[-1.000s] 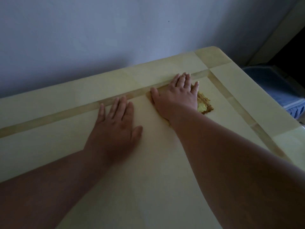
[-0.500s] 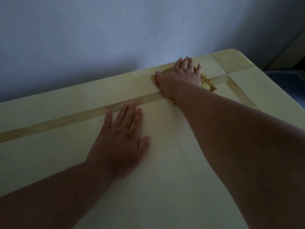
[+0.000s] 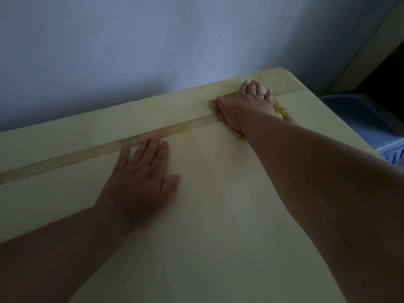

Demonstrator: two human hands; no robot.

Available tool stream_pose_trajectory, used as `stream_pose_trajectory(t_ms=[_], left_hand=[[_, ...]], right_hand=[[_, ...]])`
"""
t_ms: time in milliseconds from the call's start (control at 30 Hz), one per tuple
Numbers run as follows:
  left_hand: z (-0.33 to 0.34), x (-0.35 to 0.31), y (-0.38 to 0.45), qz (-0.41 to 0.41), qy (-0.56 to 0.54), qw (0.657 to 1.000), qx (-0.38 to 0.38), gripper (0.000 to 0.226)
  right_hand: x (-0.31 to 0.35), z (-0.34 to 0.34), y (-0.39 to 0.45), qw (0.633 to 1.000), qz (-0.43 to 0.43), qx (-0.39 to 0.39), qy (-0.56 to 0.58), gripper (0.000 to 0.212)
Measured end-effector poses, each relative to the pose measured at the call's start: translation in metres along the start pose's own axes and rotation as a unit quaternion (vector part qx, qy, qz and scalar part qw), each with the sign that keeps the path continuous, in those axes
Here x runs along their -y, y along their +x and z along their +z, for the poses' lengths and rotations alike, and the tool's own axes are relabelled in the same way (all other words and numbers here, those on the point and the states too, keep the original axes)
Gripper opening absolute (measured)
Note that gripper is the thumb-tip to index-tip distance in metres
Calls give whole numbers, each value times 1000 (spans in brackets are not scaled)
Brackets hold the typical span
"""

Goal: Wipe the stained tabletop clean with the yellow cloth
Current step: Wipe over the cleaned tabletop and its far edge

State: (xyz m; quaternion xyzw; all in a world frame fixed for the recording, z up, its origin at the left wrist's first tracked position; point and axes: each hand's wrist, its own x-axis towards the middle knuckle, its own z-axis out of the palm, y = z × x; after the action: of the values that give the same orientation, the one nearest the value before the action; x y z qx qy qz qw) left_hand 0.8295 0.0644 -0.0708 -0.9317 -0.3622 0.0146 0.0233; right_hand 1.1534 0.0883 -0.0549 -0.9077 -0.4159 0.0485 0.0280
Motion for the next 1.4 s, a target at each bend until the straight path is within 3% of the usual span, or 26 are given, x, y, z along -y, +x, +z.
stream_pose_trajectory(t_ms=[700,900,1233,1400], left_hand=[[-8,-6,-1,-22,-35,999,14,96],[-8,-8,0,-24,-34,999,19,97],[-13,-9,-4,-31,-38,998,30,96],[-12,-10,-4,-34,-32,998,37,84]], right_hand=[[-167,-12,-97,980,198,-4,-11,107],[-131,-10,-143,972,236,9,-2,104],[-61,5,-216,989,143,33,11,103],[-46,7,-259,995,94,31,14,103]])
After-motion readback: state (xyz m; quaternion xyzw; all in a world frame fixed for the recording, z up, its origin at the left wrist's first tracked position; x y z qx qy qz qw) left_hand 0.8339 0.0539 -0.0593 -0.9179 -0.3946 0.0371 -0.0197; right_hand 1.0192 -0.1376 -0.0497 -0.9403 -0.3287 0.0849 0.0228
